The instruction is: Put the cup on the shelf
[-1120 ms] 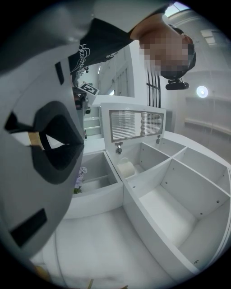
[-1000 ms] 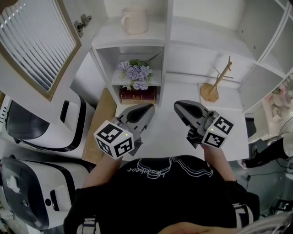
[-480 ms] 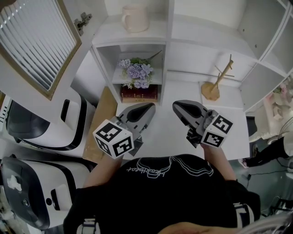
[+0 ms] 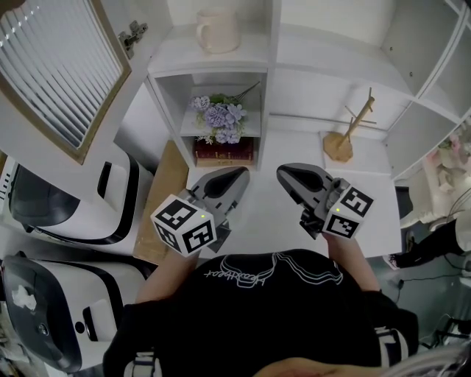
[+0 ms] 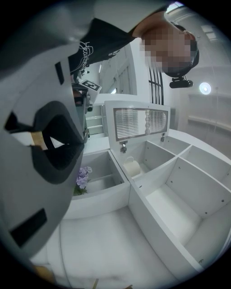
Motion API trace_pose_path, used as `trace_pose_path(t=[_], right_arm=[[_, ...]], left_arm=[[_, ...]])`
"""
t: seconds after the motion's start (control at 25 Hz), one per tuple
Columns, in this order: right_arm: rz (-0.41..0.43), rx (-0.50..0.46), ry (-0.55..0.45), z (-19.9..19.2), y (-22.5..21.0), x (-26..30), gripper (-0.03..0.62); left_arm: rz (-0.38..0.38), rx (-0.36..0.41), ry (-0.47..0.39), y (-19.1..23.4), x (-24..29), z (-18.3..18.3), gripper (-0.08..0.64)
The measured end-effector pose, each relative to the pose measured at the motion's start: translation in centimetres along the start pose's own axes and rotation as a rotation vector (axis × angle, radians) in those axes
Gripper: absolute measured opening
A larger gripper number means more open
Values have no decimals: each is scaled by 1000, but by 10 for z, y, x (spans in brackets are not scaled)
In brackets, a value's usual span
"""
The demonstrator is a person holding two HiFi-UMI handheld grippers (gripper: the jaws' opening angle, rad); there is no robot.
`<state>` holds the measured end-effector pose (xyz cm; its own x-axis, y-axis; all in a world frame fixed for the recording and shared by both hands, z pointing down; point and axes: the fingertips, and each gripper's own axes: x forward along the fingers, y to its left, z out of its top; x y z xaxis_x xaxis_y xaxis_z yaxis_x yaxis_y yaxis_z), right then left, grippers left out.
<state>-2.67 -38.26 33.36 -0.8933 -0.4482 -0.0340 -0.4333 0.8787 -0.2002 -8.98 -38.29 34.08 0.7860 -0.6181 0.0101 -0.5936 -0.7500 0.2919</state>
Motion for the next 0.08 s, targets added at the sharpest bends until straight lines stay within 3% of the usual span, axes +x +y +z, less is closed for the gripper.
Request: trace_pose_path(t=[0.08], right_arm=[[1, -1, 1, 0, 0, 1, 6]], left_arm=[[1, 4, -2, 1, 0, 1, 5]])
